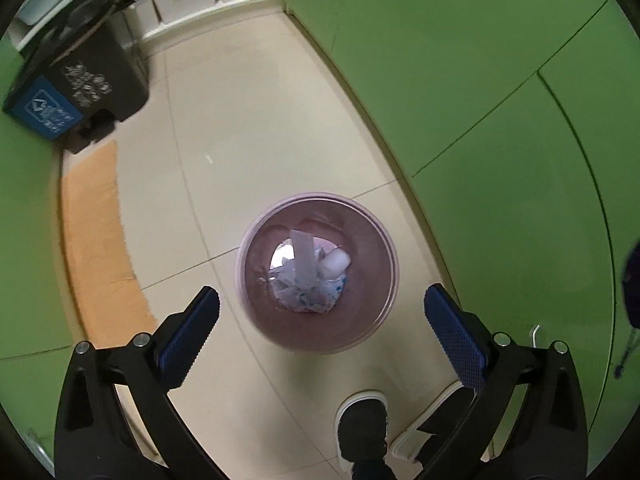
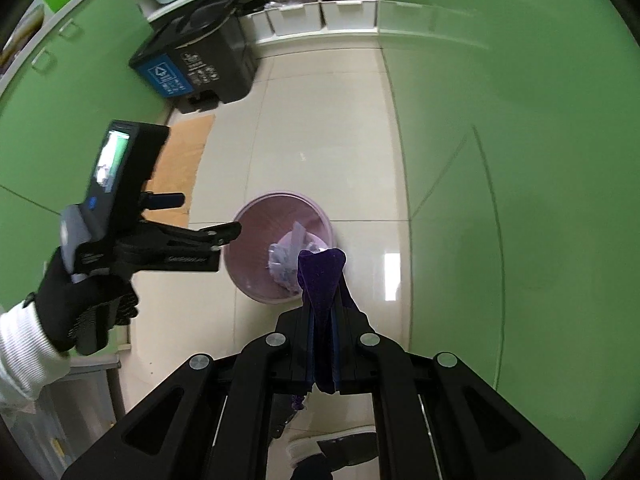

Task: Collect trash
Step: 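Carry the tape roll and purple pouch to the wastebasket and release both, then move both open grippers back to the counter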

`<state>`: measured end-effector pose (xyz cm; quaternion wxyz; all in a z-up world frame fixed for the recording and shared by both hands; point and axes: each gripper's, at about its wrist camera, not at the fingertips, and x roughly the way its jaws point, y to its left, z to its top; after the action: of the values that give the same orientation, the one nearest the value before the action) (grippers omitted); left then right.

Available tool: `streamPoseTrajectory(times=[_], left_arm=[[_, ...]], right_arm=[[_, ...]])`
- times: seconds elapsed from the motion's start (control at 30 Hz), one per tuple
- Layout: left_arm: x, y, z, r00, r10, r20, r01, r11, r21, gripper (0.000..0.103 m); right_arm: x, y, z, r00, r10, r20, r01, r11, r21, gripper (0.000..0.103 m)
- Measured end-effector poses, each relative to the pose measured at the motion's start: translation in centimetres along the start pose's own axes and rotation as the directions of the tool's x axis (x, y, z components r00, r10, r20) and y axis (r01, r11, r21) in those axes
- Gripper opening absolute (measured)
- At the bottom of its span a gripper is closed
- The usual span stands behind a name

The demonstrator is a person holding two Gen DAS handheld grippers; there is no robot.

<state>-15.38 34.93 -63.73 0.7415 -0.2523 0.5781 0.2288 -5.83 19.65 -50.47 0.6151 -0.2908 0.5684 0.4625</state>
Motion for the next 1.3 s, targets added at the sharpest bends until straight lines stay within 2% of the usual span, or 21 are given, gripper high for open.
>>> streamPoseTrajectory(times=[0.3, 0.67, 0.77, 0.83, 0.87, 0.9, 1.1, 1.3], left_arm=[[-7.6, 3.7, -1.6, 0.998, 0.038, 0.040, -0.035, 0.998, -0.056, 0.100], [-10.0, 7.4, -3.7, 0.993, 0.066, 0.098, -0.053, 0.989, -0.136, 0.100], [-9.8, 8.0, -4.8, 0.993, 0.065, 0.095, -0.049, 0.986, -0.158, 0.100], [-9.6, 8.2, -5.5, 0.994, 0.063, 0.091, -0.047, 0.985, -0.166, 0.100], [-9.6, 8.2, -5.8, 0.994, 0.062, 0.089, -0.047, 0.985, -0.168, 0.100], [-9.7, 8.3, -6.0, 0.994, 0.061, 0.087, -0.045, 0.984, -0.171, 0.100], [-10.7, 8.1, -6.1, 0.996, 0.040, 0.086, -0.025, 0.985, -0.172, 0.100], [-15.0, 6.8, -5.0, 0.994, 0.013, 0.106, 0.003, 0.988, -0.151, 0.100]], right_arm=[[3.0, 4.9, 3.2, 0.997, 0.064, -0.050, -0.069, 0.991, -0.118, 0.006], [10.4, 8.6, 4.7, 0.991, 0.070, -0.110, -0.094, 0.969, -0.230, 0.007], [11.3, 9.2, 5.0, 0.992, 0.065, -0.106, -0.090, 0.965, -0.247, 0.015], [11.4, 9.5, 5.1, 0.994, 0.056, -0.090, -0.077, 0.966, -0.249, 0.043], [11.3, 9.7, 5.2, 0.996, 0.056, -0.074, -0.073, 0.966, -0.248, 0.077], [11.2, 9.9, 5.4, 0.997, 0.058, -0.056, -0.070, 0.966, -0.249, 0.094], [10.1, 9.7, 5.9, 0.997, 0.039, -0.070, -0.054, 0.973, -0.222, 0.097], [4.5, 9.7, 6.3, 0.998, 0.041, -0.055, -0.050, 0.980, -0.190, 0.097]])
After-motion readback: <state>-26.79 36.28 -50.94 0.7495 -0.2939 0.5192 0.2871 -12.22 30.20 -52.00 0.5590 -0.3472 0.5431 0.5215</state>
